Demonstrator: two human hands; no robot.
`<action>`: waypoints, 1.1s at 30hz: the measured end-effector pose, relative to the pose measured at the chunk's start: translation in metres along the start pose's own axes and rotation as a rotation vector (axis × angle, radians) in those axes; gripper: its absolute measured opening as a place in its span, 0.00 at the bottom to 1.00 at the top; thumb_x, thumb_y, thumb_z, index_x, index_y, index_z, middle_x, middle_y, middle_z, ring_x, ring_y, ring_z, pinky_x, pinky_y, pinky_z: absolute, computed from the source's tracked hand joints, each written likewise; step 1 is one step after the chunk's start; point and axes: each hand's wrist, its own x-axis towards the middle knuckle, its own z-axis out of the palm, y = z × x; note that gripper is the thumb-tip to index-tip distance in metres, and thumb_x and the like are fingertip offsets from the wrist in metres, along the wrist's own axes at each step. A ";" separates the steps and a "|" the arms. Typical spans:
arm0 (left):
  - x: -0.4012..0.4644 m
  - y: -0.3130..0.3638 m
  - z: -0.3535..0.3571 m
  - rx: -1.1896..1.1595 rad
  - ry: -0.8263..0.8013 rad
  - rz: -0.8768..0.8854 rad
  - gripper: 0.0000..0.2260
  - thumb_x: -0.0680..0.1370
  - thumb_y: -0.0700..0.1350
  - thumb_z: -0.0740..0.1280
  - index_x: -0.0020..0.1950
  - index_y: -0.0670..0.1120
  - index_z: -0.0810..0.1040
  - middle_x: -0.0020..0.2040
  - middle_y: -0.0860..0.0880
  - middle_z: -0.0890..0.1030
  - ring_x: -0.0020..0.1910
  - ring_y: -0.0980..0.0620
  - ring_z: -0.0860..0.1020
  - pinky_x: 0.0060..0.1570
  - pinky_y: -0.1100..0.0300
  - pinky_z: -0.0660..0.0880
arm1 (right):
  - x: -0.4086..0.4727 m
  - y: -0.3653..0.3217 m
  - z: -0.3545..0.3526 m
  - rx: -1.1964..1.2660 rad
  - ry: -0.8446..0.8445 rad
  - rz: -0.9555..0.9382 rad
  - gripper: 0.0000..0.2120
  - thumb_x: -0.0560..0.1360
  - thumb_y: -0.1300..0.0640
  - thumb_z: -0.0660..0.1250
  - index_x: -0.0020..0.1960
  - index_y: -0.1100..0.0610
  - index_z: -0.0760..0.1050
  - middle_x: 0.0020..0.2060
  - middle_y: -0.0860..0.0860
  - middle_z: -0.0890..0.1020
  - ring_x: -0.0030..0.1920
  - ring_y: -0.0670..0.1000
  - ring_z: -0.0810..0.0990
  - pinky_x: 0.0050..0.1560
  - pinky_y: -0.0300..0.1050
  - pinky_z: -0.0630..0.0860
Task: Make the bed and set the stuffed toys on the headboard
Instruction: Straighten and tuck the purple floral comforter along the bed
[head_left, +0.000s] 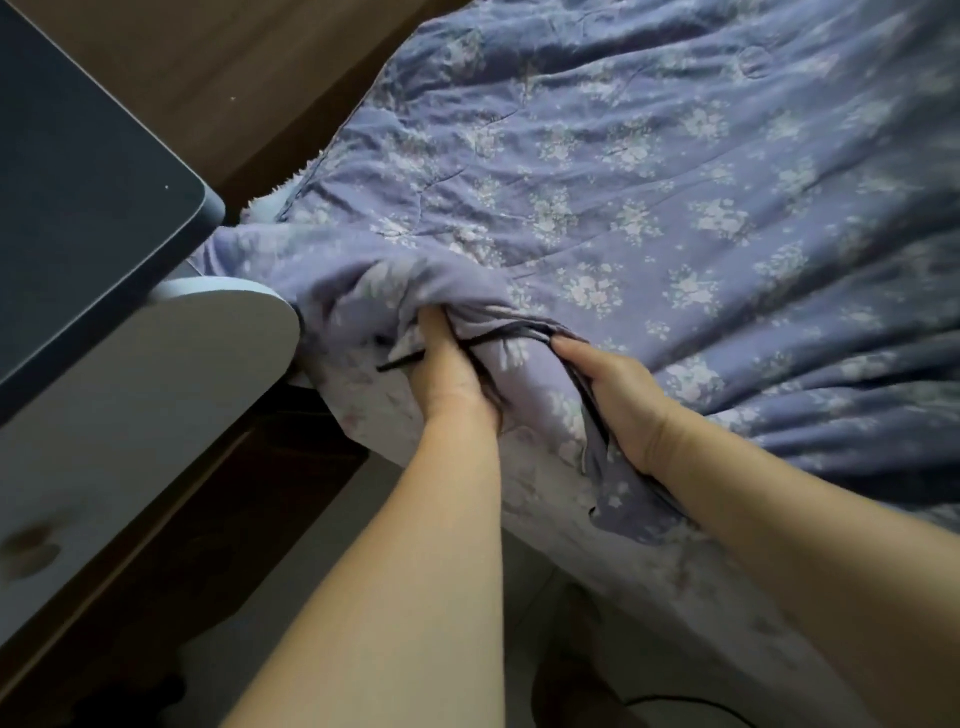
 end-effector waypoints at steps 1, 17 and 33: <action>0.002 0.006 0.008 -0.029 0.018 0.078 0.13 0.72 0.51 0.70 0.51 0.44 0.77 0.49 0.44 0.83 0.43 0.45 0.82 0.42 0.51 0.81 | 0.002 0.001 -0.002 0.017 0.008 0.006 0.11 0.76 0.53 0.65 0.52 0.60 0.80 0.50 0.58 0.84 0.52 0.60 0.81 0.62 0.54 0.74; 0.021 0.044 -0.031 1.108 0.214 1.162 0.32 0.71 0.30 0.62 0.74 0.36 0.57 0.76 0.38 0.57 0.76 0.44 0.55 0.70 0.71 0.46 | -0.012 0.049 0.038 -1.223 -0.509 -0.192 0.21 0.81 0.42 0.49 0.62 0.54 0.70 0.58 0.57 0.77 0.58 0.58 0.75 0.51 0.47 0.69; 0.041 0.019 -0.045 1.746 0.176 0.867 0.33 0.77 0.45 0.59 0.78 0.53 0.45 0.78 0.46 0.40 0.77 0.45 0.40 0.73 0.45 0.39 | 0.000 0.091 0.049 -1.352 -0.572 -0.254 0.17 0.80 0.43 0.53 0.65 0.49 0.65 0.60 0.56 0.70 0.63 0.59 0.68 0.57 0.52 0.68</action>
